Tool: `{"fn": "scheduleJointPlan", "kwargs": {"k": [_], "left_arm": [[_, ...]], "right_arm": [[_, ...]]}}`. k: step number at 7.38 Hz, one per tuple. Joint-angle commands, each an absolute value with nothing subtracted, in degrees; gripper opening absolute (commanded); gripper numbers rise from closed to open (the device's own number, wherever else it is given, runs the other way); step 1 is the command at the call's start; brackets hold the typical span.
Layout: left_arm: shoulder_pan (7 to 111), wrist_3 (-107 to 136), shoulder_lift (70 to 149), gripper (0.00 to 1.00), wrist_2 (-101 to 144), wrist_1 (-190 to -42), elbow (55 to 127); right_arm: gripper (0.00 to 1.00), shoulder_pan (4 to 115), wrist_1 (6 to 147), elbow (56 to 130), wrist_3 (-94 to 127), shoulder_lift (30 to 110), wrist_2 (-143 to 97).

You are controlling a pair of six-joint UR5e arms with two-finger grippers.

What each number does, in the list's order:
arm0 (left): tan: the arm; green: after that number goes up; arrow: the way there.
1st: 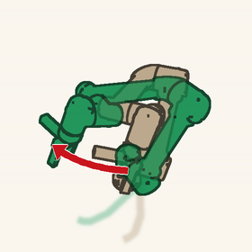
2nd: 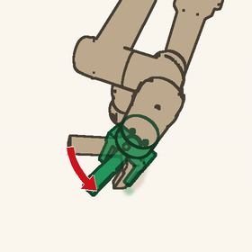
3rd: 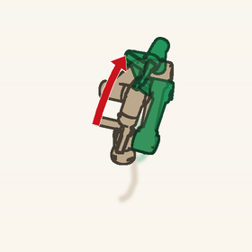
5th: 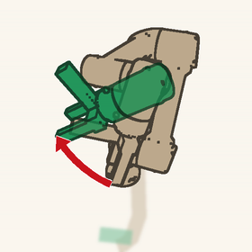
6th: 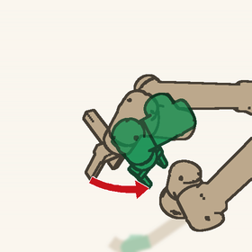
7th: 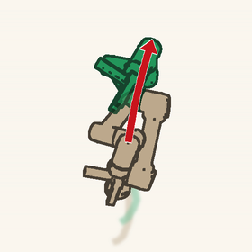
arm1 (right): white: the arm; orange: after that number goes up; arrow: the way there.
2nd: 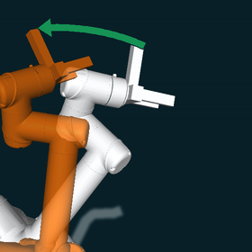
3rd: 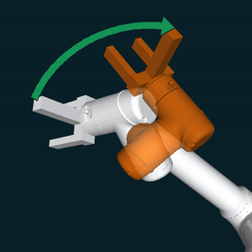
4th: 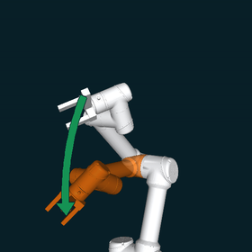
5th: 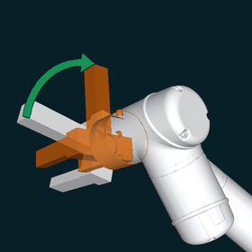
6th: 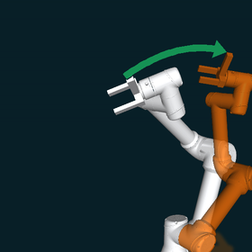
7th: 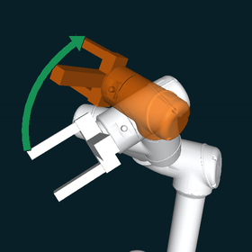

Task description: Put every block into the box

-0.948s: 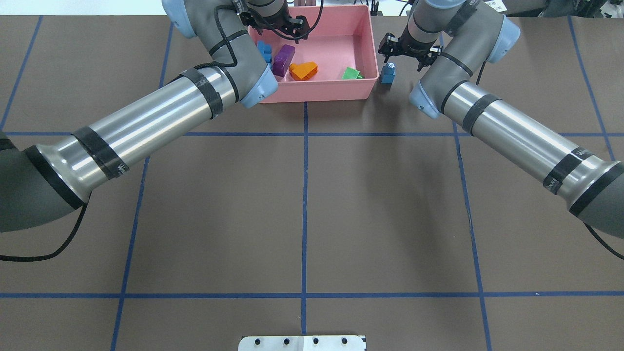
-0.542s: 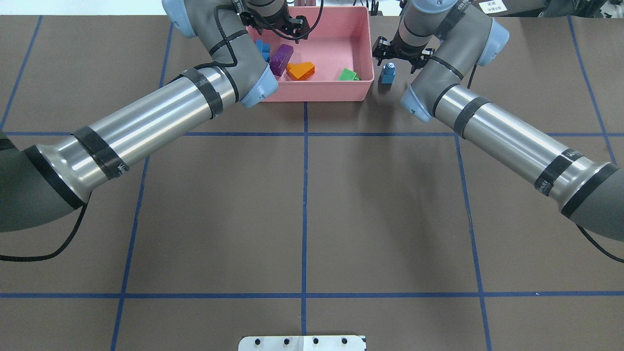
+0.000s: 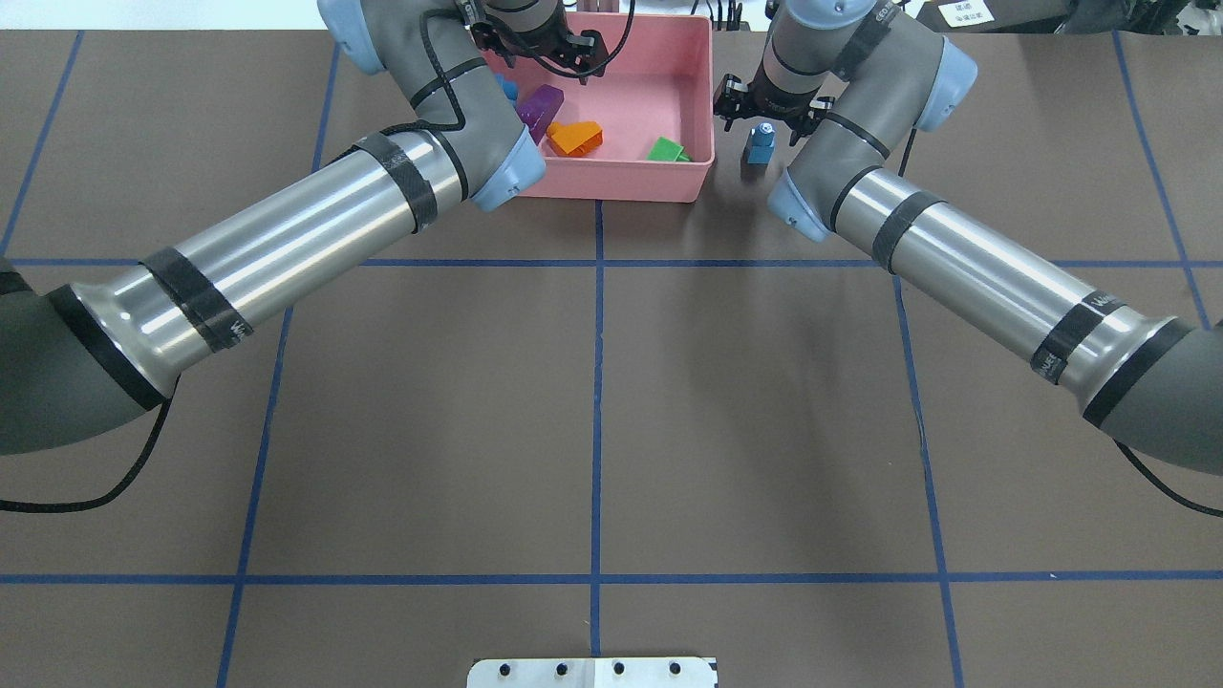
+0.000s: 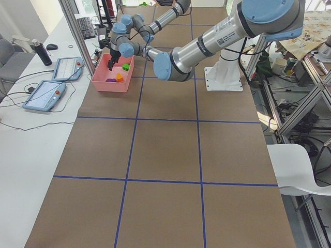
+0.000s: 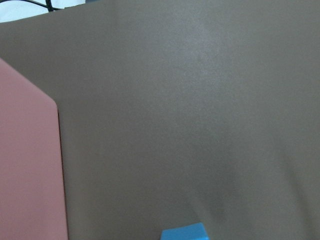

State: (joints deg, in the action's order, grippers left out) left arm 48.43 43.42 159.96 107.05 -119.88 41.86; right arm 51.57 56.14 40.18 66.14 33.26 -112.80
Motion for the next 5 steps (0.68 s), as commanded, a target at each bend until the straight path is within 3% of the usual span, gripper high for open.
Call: {"fn": "scheduleJointPlan", "kwargs": {"k": [1,2,5], "left_arm": [[48.5,43.4,160.0,0.99,107.1,-119.9,41.9],[48.9,43.4,160.0,0.99,107.2,-119.9,42.3],[56.2,39.0,158.6,0.99,117.4,-117.0,46.3]], "right_arm": [[0.2,51.3,56.1,39.6,66.3,33.2,-112.8],[0.0,51.2,56.1,39.6,66.4,33.3,-113.0],[0.0,53.6,56.2,40.4,65.7,33.2,-116.9]]}}
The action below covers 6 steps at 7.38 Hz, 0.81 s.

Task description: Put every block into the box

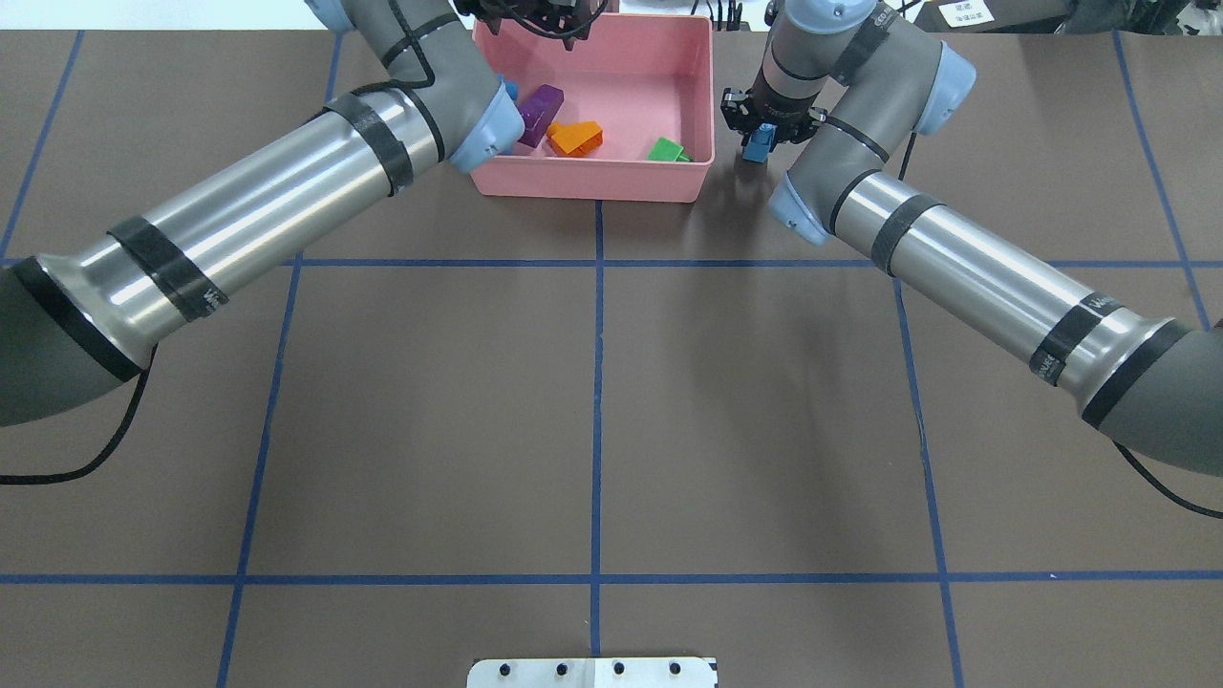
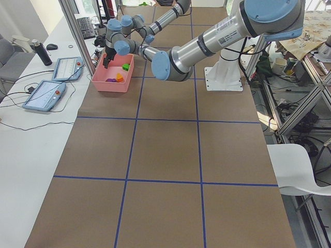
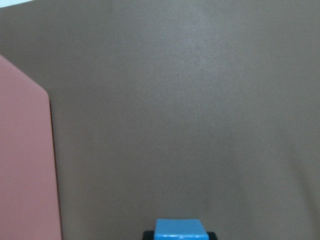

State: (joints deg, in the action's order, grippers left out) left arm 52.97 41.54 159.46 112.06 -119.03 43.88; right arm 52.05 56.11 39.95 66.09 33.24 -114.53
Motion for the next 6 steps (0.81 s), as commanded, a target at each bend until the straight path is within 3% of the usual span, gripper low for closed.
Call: {"fn": "scheduleJointPlan", "kwargs": {"k": [1,3,6], "left_arm": [[58.3,36.4,153.9,0.99,121.2,-112.5,53.5],[62.0,29.3,139.3,0.99,124.0,-107.2,70.3],[64.2,20.8,126.8,0.99,123.8,-100.5,83.8]], "right_arm": [[0.0,55.4,56.3,40.7,65.5,33.2,-118.7],[0.0,57.4,57.3,40.7,66.4,29.8,-119.4],[0.0,57.4,62.2,40.7,72.9,23.3,-120.1]]}}
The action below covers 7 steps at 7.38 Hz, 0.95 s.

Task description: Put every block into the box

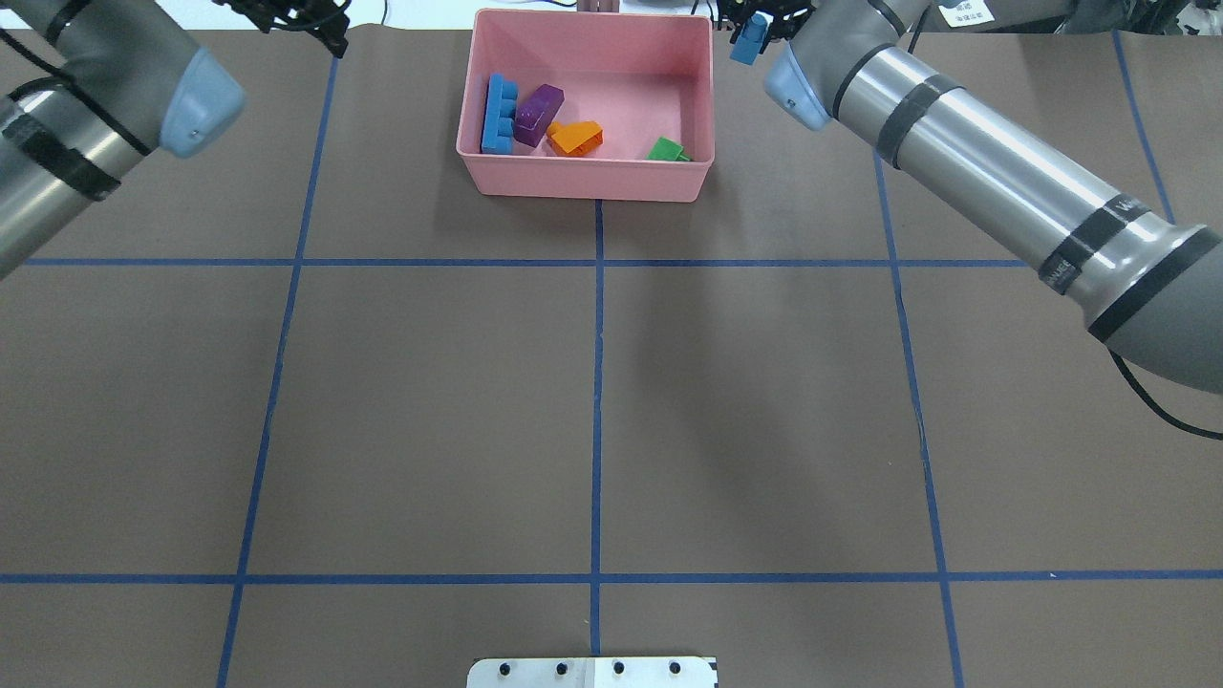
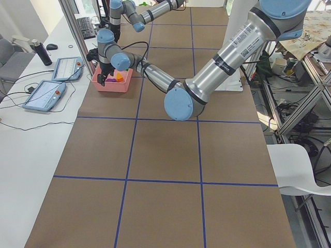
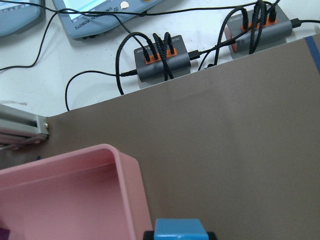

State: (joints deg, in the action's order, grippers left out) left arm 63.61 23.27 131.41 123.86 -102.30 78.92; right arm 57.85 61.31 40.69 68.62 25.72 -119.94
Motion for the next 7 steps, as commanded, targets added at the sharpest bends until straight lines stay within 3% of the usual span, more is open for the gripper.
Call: {"fn": "scheduleJointPlan", "kwargs": {"k": [1,3,4,7], "left_arm": [[64.7,20.7,126.6,0.99,123.9,-100.5,84.0],[66.8,17.2,120.9,0.99,124.5,-100.2,87.6],[68.2,17.1,116.8,0.99,126.6,-99.6,91.4],[71.1,15.3,105.1,0.99,127.8,-92.4,103.7]], "right_arm": [[0.0,55.1,61.8,40.7,75.7,22.4,-119.1],[0.99,52.8,61.7,42.2,76.3,22.7,-117.1],[1.0,53.1,62.1,46.5,76.2,24.9,-117.7],[1.0,58.8,71.6,71.0,73.8,41.8,-125.1]]}}
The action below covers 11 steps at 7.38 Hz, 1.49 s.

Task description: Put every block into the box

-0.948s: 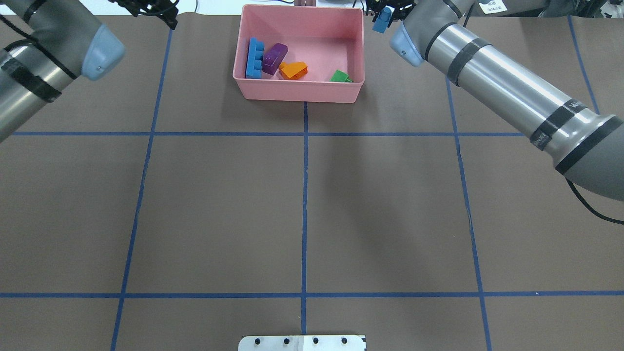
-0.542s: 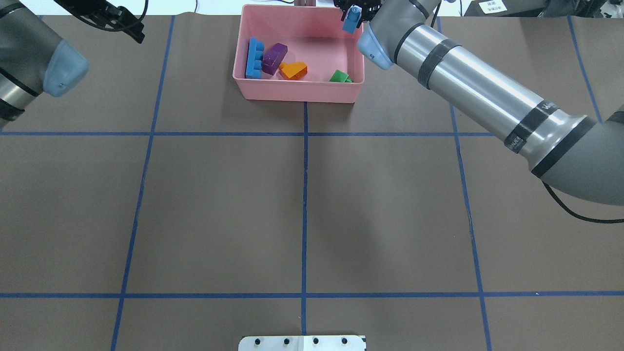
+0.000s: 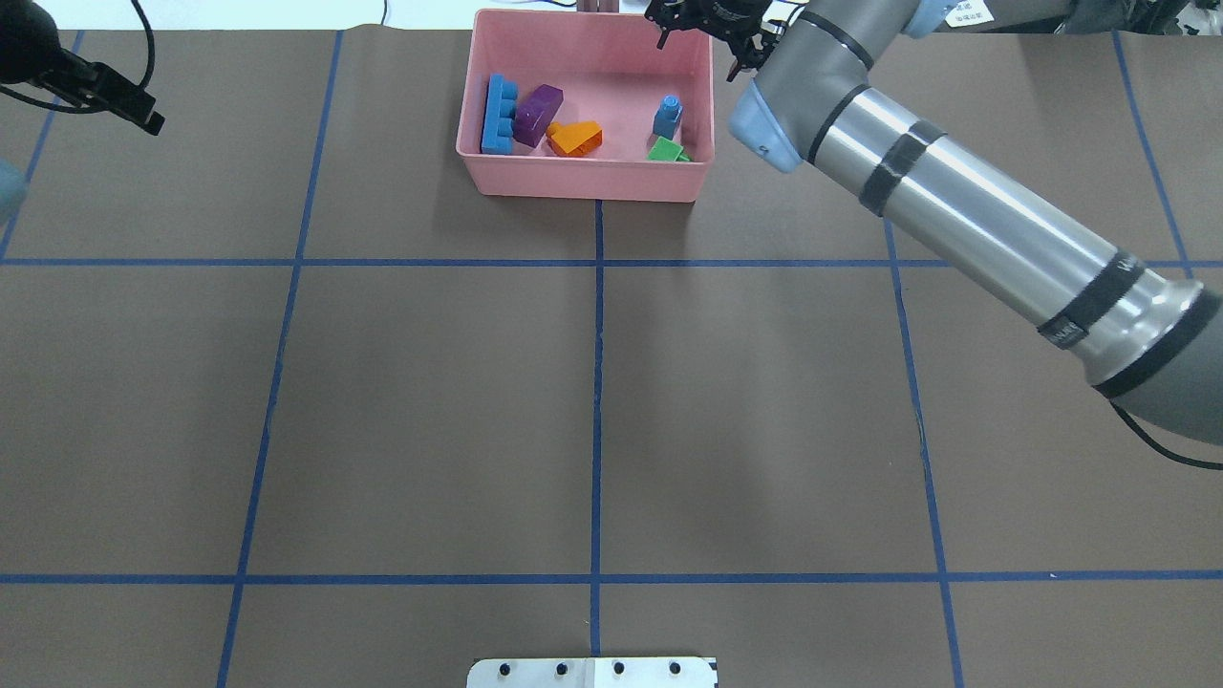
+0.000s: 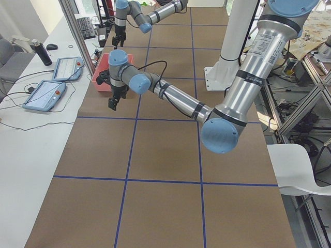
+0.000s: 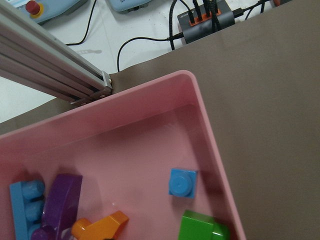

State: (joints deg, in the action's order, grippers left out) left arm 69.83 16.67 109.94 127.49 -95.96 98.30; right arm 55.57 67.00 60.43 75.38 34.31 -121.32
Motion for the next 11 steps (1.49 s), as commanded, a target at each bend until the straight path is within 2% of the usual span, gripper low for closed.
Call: {"fn": "scheduleJointPlan", "kwargs": {"k": [1,4,5,6,8,11], "left_arm": [[73.7,10.4,101.5,0.99,130.1,-91.9,104.9],[82.1,-1.0,95.4,0.99,136.2,-92.0,104.4],[82.2,-1.5,91.7,0.99,137.2,-92.1,105.2],[83.5,-1.5,88.9,0.99,137.4,-92.0,104.8],[83.6,-0.4,88.5,1.0,137.4,-90.9,105.0],[83.8,3.1,88.6,1.0,137.3,-90.6,103.5]], "right_arm": [[1.0,62.5,76.3,79.2,67.9,47.6,-128.5],[1.0,70.5,94.4,108.3,43.2,72.3,-129.6],[1.0,73.7,96.4,114.0,35.8,80.9,-129.7],[1.0,76.7,96.2,116.3,27.2,88.7,-131.2],[1.0,81.0,96.3,115.8,12.1,95.5,-134.7],[1.0,81.4,96.2,112.2,5.8,97.2,-133.5]]}}
